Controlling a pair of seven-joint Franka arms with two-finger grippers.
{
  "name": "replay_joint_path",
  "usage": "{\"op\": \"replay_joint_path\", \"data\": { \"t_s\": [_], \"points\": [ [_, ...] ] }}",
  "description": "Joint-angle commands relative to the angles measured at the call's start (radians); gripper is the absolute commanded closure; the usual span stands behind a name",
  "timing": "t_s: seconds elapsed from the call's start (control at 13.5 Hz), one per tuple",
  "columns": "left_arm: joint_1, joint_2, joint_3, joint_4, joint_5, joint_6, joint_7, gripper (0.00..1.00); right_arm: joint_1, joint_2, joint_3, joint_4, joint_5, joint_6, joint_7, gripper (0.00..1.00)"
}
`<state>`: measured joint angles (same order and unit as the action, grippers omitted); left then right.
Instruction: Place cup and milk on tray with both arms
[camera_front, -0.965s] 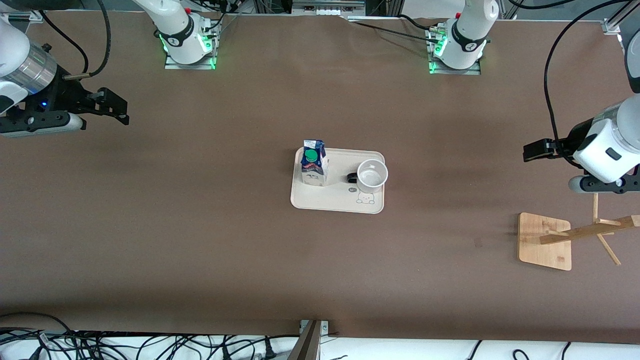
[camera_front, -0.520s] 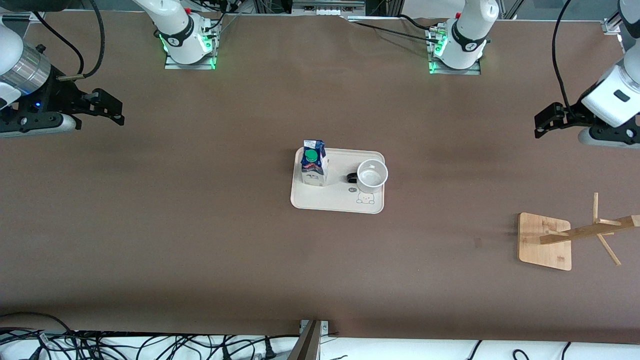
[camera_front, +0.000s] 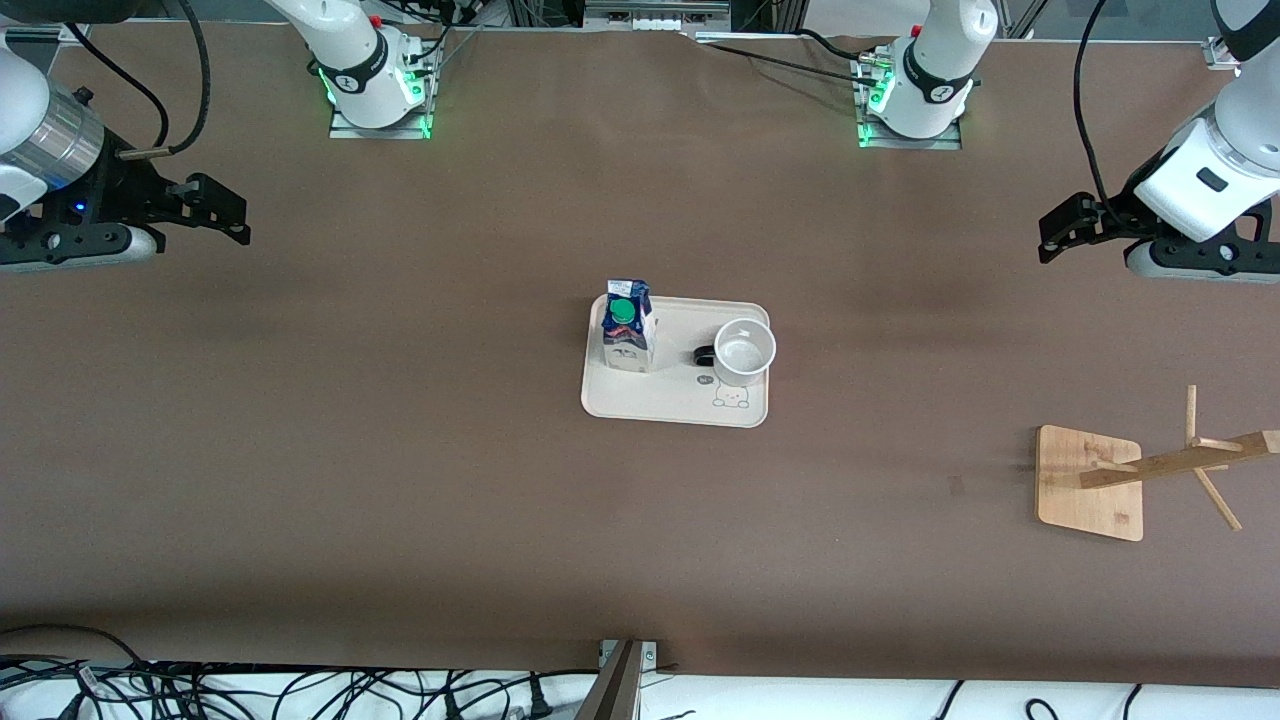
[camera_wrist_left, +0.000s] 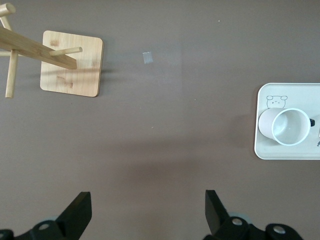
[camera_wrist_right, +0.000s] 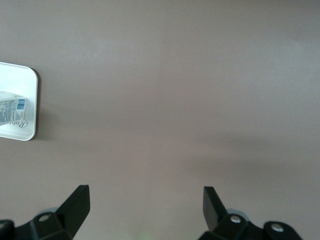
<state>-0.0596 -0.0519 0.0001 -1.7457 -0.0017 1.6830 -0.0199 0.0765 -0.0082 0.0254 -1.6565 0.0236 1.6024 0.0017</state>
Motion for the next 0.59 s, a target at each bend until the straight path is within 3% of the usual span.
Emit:
{"op": "replay_joint_path", "data": {
  "t_s": [0.0,0.3,0.52],
  "points": [
    [-0.002,0.012,-0.002,0.035,-0.009,-0.025,0.011,0.00,-0.009,-0.001,0.010,0.015,-0.005,-0.019,0.006,0.00],
    [-0.008,0.012,-0.006,0.038,0.021,-0.032,0.012,0.00,-0.009,-0.001,0.010,0.014,-0.005,-0.019,0.006,0.00],
    [-0.012,0.049,-0.015,0.096,0.054,-0.032,0.011,0.00,-0.009,-0.001,0.010,0.014,-0.005,-0.019,0.006,0.00]
  ]
}}
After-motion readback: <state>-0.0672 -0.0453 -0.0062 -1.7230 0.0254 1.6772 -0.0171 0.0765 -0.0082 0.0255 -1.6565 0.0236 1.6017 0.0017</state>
